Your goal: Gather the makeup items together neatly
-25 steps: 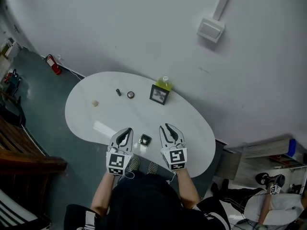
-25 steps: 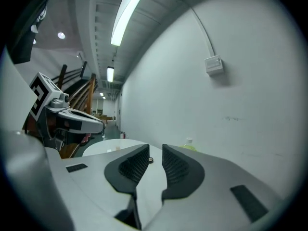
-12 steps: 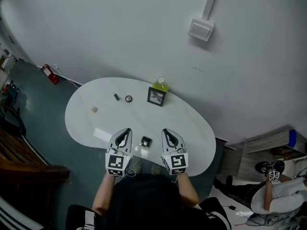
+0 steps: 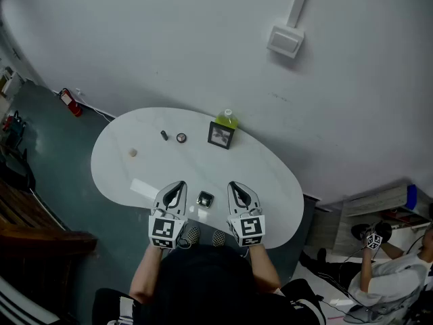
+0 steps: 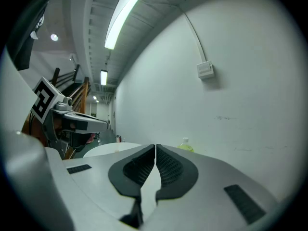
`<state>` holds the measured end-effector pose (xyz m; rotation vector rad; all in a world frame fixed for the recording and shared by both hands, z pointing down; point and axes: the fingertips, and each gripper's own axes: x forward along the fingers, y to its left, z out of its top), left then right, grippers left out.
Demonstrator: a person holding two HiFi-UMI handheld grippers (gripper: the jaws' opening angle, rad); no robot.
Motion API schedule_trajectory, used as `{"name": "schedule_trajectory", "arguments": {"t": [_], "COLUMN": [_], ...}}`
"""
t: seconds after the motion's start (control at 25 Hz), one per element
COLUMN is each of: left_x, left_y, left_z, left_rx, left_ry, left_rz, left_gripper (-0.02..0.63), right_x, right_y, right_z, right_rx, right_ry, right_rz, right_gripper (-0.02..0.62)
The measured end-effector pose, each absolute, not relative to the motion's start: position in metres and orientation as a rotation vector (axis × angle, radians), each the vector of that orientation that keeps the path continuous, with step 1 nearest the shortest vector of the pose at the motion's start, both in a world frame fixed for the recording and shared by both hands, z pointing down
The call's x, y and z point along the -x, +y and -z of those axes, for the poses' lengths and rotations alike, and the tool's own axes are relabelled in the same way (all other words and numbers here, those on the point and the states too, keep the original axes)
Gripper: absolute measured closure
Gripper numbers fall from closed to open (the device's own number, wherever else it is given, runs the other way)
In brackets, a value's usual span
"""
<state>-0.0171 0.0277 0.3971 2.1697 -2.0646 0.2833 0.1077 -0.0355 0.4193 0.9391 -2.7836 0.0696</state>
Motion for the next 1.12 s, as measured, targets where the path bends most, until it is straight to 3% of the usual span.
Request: {"name": "schedule_trajectory", "arguments": {"t": [0.56,1.12], "left_x": [0.034,0.163], "left_y": [0.045,0.035], "left_z": [-0.414,-0.430], "left_rx": [-1.971,-1.750], "left_ry": [-2.209,-2.336], "left_rz": [-0.293,-0.278], "left_gripper": [0.586,0.586], "right_x": [-0.070,0.071], "right_y": [-0.029,-0.059], "right_z": [-0.430,-0.441], "right_rx": [-0.639,-0.377], "right_ry": [-2.833,-2.852], "right_rz": [-0.065,-0.033], "right_gripper": [0.558,0.558]}}
